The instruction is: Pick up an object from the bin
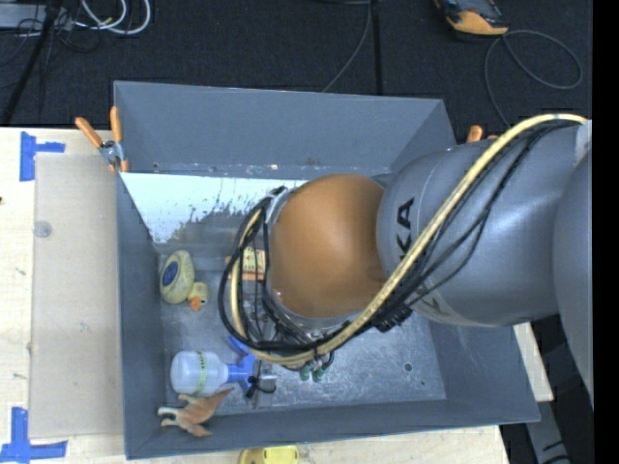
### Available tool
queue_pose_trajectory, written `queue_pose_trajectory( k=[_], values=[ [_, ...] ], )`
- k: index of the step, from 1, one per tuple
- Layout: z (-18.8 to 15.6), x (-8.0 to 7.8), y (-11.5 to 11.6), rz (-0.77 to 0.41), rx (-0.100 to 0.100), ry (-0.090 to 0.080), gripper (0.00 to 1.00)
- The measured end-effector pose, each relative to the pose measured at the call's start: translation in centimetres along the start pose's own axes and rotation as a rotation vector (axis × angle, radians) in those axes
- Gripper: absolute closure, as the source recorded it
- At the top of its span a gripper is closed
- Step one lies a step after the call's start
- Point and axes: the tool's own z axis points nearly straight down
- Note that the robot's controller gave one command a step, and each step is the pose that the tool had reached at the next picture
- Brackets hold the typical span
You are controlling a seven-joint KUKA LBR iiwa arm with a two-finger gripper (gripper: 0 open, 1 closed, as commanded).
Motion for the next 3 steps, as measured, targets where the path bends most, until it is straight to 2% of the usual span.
queue_pose_trajectory(
  k=[1,2,3],
  values=[
    [4.4,-0.9,-0.3,-0.068,-0.001,-0.002,0.0],
    [12.0,-1.3,-1.5,-0.345,0.001,0.0,1.0],
    [12.0,-1.3,-1.5,-0.344,0.001,0.0,1.0]
  ],
)
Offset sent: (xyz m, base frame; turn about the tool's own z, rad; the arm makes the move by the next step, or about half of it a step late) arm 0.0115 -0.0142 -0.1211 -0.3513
